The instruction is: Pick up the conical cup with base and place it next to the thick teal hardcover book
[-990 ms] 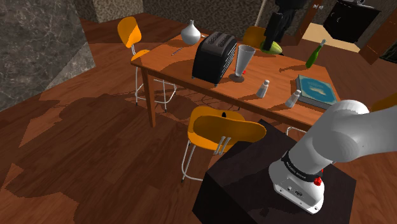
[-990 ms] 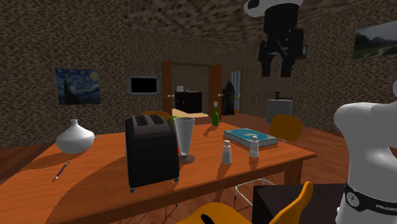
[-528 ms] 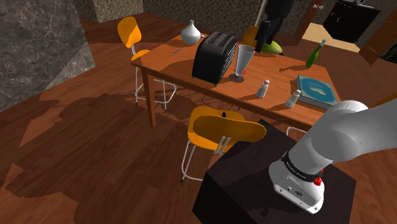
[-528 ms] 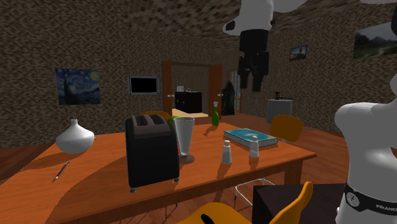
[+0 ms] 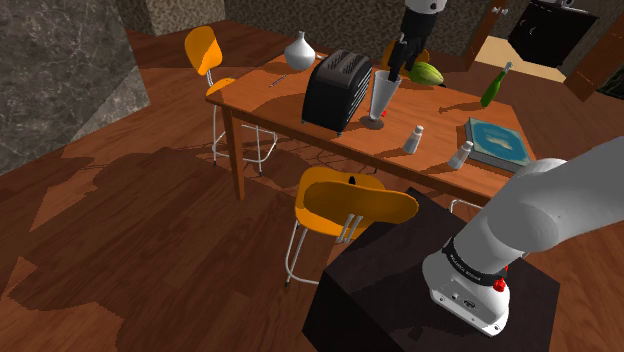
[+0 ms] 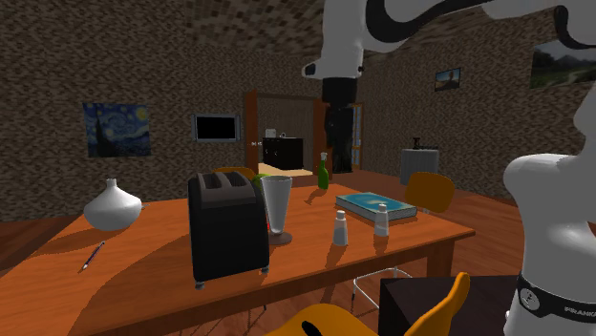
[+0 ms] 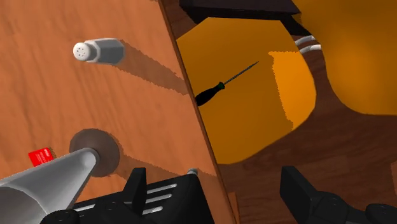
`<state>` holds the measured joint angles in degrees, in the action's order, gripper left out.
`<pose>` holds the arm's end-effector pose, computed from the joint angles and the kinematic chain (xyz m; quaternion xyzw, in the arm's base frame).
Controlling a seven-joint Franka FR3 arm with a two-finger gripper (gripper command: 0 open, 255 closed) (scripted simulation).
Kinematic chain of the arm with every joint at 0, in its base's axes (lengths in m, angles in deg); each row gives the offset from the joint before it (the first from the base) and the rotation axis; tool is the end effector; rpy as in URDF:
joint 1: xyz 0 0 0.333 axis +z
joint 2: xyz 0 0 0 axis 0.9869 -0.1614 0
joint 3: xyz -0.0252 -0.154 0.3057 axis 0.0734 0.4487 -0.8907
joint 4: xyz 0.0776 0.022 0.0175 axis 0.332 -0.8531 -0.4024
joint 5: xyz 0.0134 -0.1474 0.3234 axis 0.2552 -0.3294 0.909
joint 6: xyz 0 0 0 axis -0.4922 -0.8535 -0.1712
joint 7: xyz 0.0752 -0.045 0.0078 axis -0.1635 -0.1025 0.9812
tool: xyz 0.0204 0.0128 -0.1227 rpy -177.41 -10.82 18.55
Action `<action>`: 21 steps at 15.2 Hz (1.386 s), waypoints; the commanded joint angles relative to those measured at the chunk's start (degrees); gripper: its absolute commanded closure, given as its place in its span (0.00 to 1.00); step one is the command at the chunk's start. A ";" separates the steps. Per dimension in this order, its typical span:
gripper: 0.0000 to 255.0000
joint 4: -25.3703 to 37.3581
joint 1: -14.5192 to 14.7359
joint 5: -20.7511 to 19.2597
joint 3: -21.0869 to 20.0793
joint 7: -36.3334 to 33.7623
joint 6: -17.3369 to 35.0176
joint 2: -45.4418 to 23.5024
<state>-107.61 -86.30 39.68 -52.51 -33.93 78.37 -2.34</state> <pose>0.3628 -0.1291 0.5592 0.9976 0.0307 0.0100 0.0620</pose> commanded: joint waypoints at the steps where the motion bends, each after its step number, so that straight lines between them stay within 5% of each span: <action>1: 0.00 1.13 -0.59 -0.46 1.64 1.71 2.66 -3.15; 9: 0.00 10.04 -2.29 1.00 6.70 7.98 10.76 -18.11; 19: 0.00 27.30 -6.52 7.78 9.78 16.58 15.41 -38.28; 21: 0.00 26.67 -6.73 8.01 9.73 16.72 16.72 -38.97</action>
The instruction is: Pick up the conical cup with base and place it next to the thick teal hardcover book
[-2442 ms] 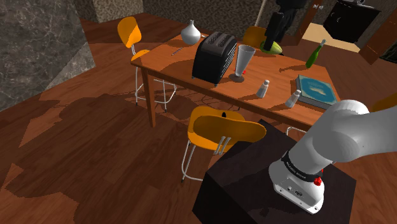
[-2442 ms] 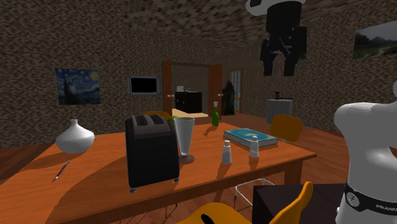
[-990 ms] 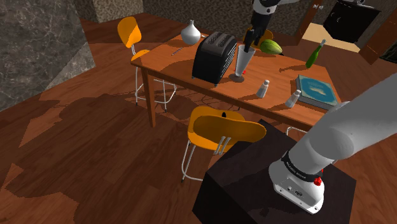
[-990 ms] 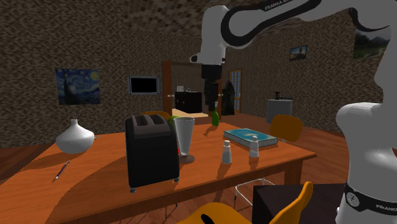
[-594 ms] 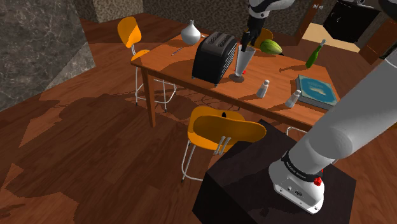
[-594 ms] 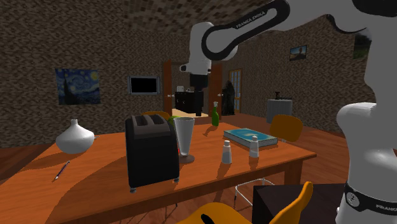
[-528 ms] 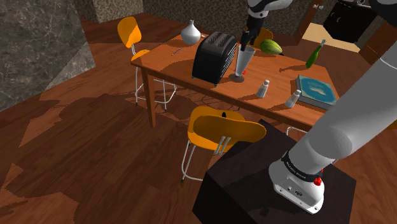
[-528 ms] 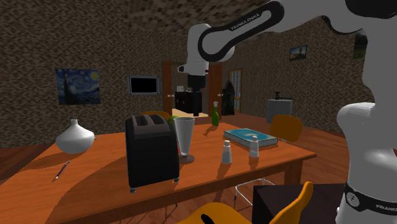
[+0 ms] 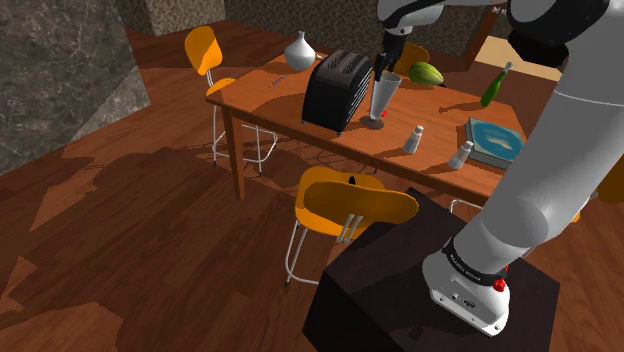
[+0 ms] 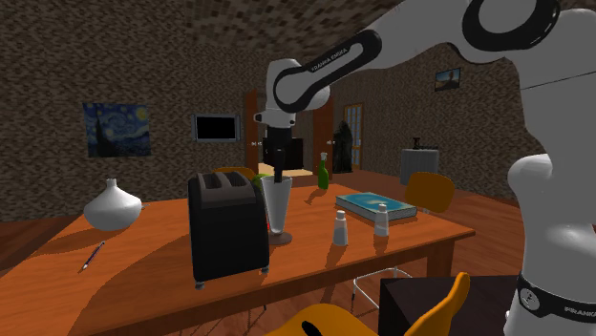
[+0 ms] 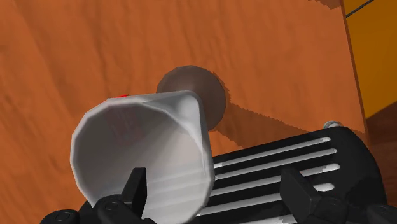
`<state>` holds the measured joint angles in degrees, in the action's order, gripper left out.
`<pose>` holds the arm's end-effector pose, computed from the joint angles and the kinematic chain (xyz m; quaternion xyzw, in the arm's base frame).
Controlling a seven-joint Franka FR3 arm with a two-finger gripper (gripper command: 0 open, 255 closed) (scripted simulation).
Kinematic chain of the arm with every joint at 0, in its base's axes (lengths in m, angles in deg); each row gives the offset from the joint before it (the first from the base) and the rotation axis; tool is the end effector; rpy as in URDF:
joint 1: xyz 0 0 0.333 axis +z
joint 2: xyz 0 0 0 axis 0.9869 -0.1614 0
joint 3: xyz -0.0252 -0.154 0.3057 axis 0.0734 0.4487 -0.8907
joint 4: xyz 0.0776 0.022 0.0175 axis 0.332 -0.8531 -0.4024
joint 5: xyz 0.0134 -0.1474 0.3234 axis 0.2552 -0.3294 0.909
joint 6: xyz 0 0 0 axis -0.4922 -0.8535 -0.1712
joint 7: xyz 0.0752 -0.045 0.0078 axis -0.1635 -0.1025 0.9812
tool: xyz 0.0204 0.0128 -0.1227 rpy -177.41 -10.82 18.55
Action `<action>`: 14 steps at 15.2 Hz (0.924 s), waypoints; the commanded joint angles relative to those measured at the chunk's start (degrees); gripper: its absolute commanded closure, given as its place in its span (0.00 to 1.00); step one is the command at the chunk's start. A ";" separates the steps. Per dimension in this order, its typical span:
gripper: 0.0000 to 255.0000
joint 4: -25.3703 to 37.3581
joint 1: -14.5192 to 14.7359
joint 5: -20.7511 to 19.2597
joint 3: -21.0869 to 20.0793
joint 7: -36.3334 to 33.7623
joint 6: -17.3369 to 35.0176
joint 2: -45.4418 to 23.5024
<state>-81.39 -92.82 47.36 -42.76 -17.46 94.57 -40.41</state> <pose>0.5260 -0.3091 0.4723 0.9951 0.0220 0.0275 0.0919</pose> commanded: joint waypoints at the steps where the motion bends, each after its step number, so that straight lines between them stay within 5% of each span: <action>1: 0.00 0.15 -0.31 0.45 -0.02 0.33 1.15 -1.26; 13: 0.00 -1.03 -0.76 1.06 -0.10 0.71 4.05 -3.02; 14: 1.00 -1.03 -0.76 1.06 -0.10 0.71 4.05 -3.02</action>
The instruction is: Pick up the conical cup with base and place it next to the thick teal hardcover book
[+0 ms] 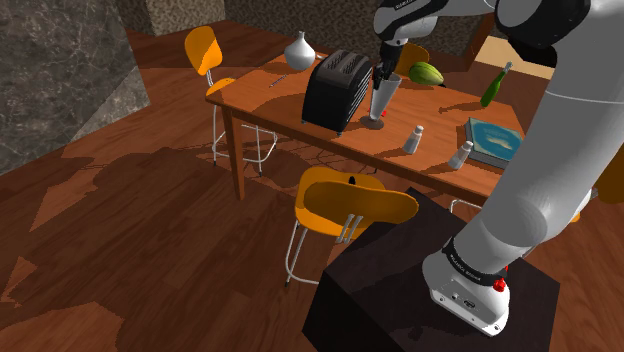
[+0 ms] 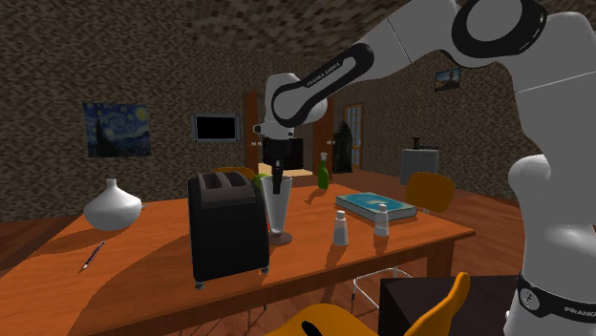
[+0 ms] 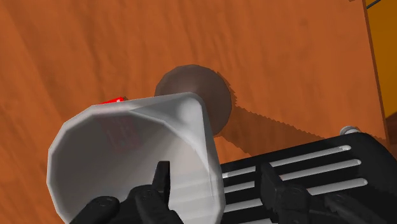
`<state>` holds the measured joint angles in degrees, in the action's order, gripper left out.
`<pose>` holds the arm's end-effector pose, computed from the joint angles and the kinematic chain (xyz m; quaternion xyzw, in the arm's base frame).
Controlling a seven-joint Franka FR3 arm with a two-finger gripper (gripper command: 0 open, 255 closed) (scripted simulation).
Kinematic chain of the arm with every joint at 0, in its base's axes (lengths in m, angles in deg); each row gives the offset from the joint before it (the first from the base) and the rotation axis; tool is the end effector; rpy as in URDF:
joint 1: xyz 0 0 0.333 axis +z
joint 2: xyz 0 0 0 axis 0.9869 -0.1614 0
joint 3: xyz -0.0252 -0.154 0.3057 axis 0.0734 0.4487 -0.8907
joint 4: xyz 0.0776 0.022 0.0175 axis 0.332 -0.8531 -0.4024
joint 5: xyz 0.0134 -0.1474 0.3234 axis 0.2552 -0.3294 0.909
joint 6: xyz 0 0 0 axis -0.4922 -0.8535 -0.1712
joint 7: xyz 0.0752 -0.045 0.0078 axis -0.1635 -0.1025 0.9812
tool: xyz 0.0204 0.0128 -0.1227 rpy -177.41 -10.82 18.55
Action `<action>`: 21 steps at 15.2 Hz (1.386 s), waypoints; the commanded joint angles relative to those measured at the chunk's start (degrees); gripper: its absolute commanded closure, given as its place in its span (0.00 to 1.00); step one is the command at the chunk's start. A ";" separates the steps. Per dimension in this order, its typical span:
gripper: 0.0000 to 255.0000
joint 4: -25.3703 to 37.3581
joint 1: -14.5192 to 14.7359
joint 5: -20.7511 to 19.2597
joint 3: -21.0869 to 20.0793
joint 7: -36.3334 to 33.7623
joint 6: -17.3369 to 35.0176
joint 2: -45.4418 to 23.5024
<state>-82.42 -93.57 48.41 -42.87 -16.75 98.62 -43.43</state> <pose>0.5333 -0.3176 0.4405 0.9951 0.0222 0.0280 0.0924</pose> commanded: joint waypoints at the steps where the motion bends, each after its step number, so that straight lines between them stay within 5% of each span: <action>1: 1.00 0.00 0.00 0.00 0.00 0.00 0.00 0.00; 9: 1.00 0.00 0.00 0.00 0.00 0.00 0.01 -0.01; 21: 1.00 6.09 0.21 -0.58 0.25 0.36 -8.43 2.48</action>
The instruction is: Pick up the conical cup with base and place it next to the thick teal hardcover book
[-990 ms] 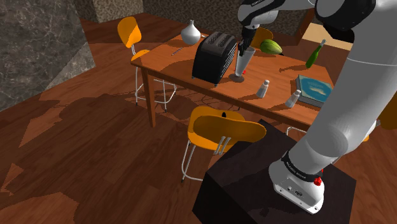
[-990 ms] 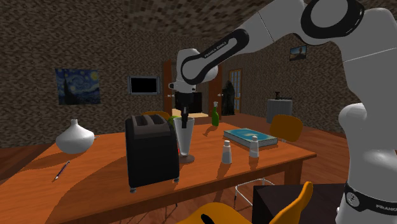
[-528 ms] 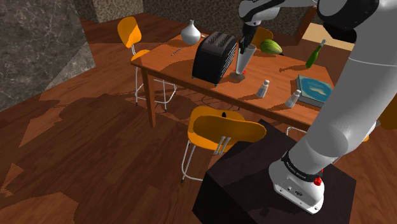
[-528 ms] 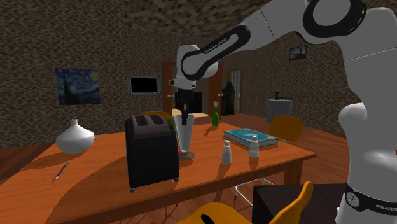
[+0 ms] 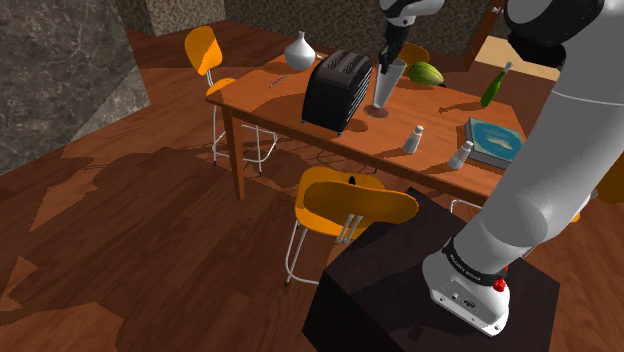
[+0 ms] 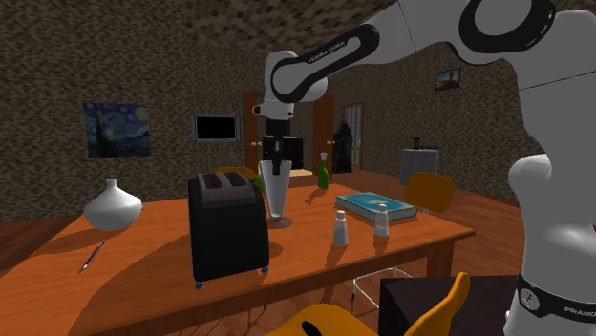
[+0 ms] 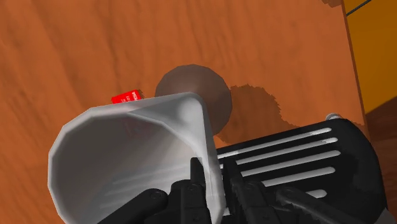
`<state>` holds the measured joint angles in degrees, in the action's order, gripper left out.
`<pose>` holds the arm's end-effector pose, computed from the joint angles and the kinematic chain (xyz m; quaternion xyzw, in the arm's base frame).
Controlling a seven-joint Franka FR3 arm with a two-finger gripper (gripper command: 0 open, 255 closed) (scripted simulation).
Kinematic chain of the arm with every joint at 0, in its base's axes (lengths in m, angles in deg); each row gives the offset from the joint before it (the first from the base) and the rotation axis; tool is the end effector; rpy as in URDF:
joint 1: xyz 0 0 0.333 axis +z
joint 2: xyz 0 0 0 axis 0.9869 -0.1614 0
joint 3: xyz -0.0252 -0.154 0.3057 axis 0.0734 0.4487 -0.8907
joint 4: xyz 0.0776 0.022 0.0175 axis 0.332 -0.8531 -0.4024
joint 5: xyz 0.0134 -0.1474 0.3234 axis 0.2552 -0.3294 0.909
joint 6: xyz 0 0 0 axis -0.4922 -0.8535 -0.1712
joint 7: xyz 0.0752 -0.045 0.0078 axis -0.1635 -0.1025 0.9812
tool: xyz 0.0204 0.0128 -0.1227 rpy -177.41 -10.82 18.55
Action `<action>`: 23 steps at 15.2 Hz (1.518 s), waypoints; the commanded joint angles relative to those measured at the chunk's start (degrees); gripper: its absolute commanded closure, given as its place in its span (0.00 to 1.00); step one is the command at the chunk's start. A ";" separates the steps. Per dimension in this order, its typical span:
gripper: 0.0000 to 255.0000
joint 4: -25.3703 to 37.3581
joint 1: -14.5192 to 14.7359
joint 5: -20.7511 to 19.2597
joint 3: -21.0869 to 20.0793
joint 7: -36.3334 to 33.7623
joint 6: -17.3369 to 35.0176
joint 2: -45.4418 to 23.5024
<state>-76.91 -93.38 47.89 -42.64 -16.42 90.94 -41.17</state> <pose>0.5306 -0.3167 0.4936 0.9951 0.0222 0.0278 0.0922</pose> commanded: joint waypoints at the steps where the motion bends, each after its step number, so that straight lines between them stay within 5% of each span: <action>1: 1.00 1.18 0.02 -0.08 0.04 0.08 -1.47 0.35; 23: 1.00 19.19 -0.69 0.65 0.30 1.87 -18.66 -0.40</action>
<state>-58.80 -93.94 48.42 -42.38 -14.75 73.10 -41.37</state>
